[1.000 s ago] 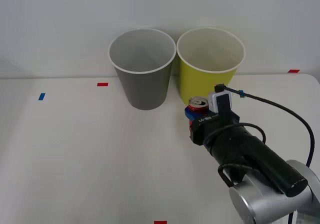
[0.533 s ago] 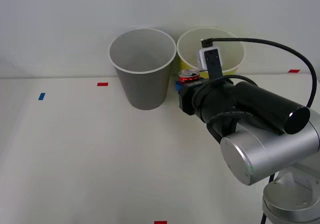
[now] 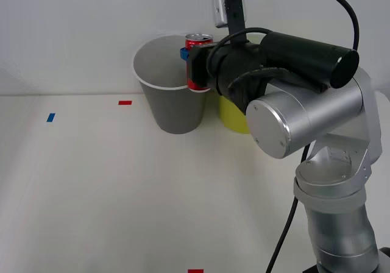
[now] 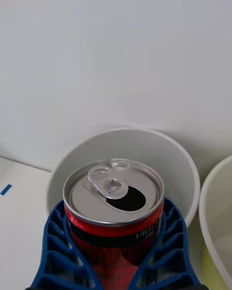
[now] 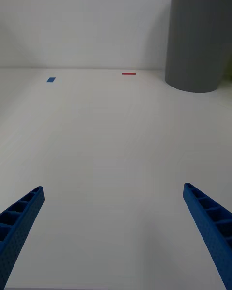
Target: Put cans in the gray bin and PET bottles in the light green bin.
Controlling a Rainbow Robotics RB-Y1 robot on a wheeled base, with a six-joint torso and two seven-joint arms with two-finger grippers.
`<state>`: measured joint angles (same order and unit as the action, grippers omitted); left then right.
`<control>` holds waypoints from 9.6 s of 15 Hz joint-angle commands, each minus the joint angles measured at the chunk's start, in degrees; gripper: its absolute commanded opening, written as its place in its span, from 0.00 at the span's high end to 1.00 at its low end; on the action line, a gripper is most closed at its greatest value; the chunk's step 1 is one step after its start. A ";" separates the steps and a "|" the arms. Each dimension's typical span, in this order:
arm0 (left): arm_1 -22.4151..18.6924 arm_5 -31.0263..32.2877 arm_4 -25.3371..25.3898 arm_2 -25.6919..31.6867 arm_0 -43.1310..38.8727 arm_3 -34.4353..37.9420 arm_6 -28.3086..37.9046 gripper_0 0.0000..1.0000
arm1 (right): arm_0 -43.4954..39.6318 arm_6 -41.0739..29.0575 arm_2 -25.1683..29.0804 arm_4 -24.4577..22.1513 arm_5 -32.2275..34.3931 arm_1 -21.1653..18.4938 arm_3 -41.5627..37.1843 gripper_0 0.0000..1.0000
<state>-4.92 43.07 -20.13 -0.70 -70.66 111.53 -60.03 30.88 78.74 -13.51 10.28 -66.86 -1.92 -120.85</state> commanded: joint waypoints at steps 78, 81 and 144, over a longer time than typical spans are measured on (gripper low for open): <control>0.00 0.00 0.00 0.00 0.00 0.00 0.00 0.00 | -79.48 1.51 1.03 -8.34 91.91 -17.50 8.35 0.00; 0.00 0.00 0.00 0.00 0.00 0.00 0.00 0.00 | -82.12 1.16 2.00 -8.43 92.70 -17.41 8.27 0.00; 0.00 0.00 0.00 0.00 0.00 0.00 0.00 0.00 | -86.69 0.19 2.79 -8.52 92.79 -18.03 8.27 0.00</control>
<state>-4.92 43.07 -20.13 -0.70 -70.66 111.53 -60.03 -55.81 78.93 -10.72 1.76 25.93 -19.95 -112.59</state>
